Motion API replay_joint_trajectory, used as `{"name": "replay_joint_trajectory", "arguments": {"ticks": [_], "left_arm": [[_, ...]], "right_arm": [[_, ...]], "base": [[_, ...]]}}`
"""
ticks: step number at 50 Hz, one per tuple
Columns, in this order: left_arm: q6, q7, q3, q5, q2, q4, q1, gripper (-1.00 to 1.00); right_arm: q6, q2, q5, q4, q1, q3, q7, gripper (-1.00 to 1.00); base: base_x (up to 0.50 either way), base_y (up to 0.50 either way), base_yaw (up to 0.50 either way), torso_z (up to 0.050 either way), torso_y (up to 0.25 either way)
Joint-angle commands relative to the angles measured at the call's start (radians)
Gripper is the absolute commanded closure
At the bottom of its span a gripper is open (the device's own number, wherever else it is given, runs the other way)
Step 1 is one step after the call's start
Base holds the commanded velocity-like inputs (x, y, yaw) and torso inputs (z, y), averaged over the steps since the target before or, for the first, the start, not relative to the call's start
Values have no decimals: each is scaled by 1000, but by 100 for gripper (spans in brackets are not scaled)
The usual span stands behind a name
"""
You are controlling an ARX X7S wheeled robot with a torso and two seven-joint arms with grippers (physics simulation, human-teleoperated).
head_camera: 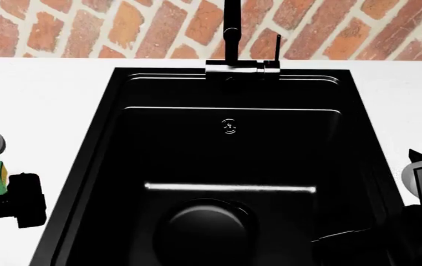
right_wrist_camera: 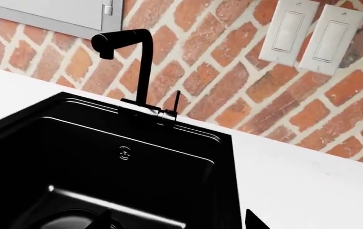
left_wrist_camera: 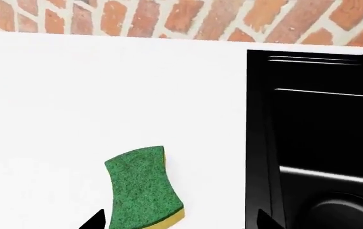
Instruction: Pick the pan and sponge and place them into the sink. Then turn on the water.
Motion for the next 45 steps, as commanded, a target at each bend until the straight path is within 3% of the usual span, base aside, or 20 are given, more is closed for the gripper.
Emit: {"name": "replay_joint_trajectory", "arguments": {"ticks": [1, 11, 45], "left_arm": [[110, 60, -12, 120, 35, -78, 39, -100], [143, 45, -19, 176, 28, -121, 20, -100], [225, 187, 44, 287, 62, -379, -50, -100]], "right_arm": [[-11, -11, -2, -4, -31, 18, -3, -100], [-18, -18, 5, -3, -41, 19, 0, -100], [-12, -15, 35, -5, -61, 60, -2, -100]], "base": [[0, 0, 0, 0, 0], [0, 0, 0, 0, 0], [0, 0, 0, 0, 0]]}}
